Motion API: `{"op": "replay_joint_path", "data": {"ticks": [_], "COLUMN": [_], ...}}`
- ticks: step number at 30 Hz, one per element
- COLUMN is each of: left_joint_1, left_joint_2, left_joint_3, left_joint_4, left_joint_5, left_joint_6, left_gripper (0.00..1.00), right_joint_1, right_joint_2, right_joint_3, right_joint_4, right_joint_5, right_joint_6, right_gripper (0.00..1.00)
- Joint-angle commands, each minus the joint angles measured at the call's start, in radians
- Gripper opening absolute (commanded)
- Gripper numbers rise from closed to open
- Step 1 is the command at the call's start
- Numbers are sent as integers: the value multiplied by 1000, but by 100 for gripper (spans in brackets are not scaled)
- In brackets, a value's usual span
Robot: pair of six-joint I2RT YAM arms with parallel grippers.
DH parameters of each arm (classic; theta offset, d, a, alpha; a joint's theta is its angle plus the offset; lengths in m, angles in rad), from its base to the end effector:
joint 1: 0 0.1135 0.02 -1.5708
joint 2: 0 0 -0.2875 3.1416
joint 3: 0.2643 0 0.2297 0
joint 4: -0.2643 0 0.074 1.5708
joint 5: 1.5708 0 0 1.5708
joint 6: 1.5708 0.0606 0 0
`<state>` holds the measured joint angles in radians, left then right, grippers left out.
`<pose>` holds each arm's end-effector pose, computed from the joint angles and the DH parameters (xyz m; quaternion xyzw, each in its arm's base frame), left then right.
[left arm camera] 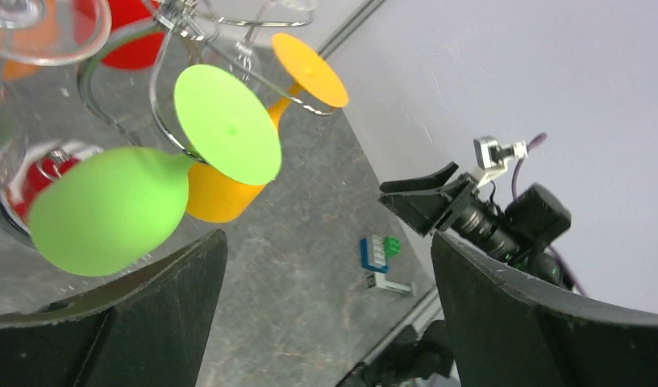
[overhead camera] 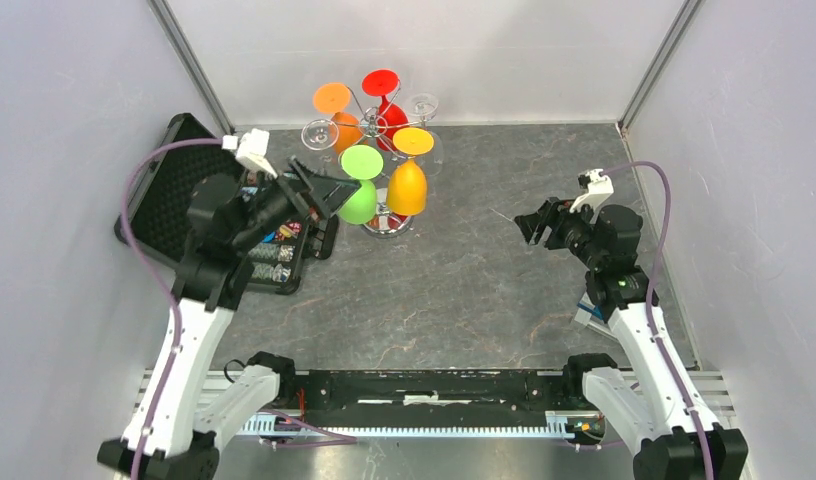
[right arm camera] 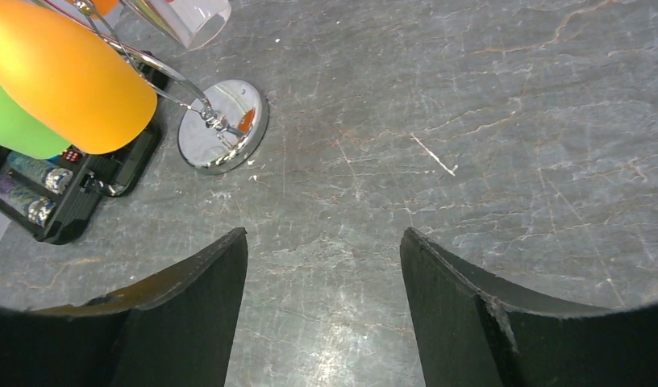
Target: Take the wine glass off the wine glass rack
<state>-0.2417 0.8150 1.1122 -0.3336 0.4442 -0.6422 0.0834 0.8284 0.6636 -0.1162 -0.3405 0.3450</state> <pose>0.1354 -0.0602 0.4403 0.0102 0.7186 -0.4329 0.5442 0.1779 0.0352 0.3118 0.0018 0.7942 0.2582 0.5501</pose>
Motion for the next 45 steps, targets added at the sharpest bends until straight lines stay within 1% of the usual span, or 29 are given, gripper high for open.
{"op": "replay_joint_path", "data": {"ticks": [1,3,5,10,17,20,24,26,30,36,40,42,45], "left_joint_1": [5,4,5,5,3,4,4,0,-16,-49,-59,-67,-79], "left_joint_2": [135,155,158,134,102,92,100,109,130,148,153,153,162], "left_joint_3": [27,8,-9,-59,-95,-101,-91,-96,-104,-100,-106,-127,-146], "left_joint_4": [39,83,107,152,166,170,174,182,191,199,218,260,305], "left_joint_5": [25,23,-12,-103,-187,-217,-190,-169,-138,-162,-184,-194,-196], "left_joint_6": [-239,-283,-314,-382,-447,-479,-505,-522,-530,-531,-548,-572,-605], "left_gripper": [100,100,99,89,81,69,46,39,39,38,34,31,30], "right_joint_1": [1,1,2,2,1,1,2,1,3,1,1,2,2], "right_joint_2": [-27,-35,-46,-71,-91,-105,-109,-110,-109,-95,-98,-98,-98], "right_joint_3": [-45,-67,-87,-123,-150,-170,-174,-174,-187,-207,-212,-214,-216], "right_joint_4": [103,108,145,168,175,195,201,199,214,228,230,229,233], "right_joint_5": [-48,-66,-71,-66,-21,7,22,27,29,25,31,34,34], "right_joint_6": [83,115,136,166,192,218,229,231,234,244,243,243,241], "right_gripper": [74,74,74,73,72,72,72,72,72,72,72,72,71]}}
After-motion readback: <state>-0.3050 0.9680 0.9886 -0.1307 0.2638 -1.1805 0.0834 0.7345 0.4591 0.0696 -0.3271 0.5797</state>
